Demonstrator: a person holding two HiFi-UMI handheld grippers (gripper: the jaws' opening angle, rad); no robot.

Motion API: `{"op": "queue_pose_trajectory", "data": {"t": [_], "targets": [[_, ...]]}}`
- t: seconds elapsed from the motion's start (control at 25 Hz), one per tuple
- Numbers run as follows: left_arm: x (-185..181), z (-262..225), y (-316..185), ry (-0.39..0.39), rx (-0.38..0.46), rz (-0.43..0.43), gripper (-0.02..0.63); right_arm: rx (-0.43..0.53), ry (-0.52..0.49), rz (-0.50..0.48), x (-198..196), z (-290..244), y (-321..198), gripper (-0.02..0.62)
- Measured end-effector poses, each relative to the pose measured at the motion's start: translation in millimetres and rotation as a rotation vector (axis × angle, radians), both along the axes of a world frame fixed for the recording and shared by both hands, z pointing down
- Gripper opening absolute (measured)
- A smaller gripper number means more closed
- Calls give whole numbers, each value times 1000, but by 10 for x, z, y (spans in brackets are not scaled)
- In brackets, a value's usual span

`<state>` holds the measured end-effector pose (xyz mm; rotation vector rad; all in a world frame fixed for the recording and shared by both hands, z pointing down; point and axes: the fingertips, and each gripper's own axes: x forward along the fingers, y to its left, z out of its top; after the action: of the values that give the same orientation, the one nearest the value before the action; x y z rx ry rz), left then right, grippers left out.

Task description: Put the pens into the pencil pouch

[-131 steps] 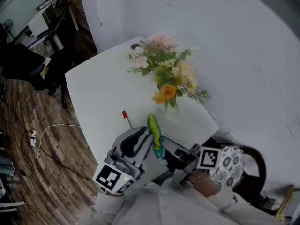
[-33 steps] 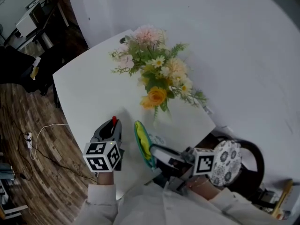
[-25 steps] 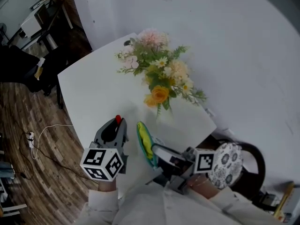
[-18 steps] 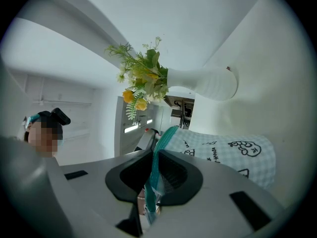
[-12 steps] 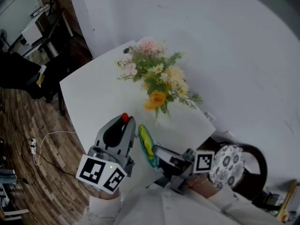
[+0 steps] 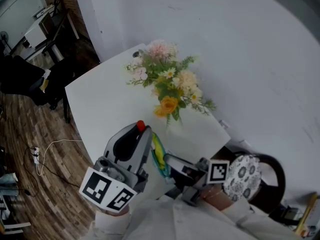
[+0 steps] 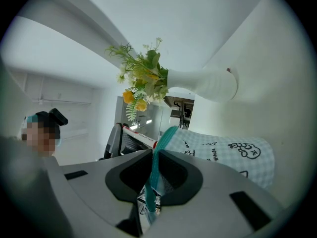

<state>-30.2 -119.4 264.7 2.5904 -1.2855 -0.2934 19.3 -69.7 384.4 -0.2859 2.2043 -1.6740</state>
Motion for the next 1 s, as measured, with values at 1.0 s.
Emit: {"op": "queue_pose_trajectory", "data": {"t": [1.0], "targets": [[315,433,328,-54,-76,128,66,-10,-3,15,26,5,50,44]]}}
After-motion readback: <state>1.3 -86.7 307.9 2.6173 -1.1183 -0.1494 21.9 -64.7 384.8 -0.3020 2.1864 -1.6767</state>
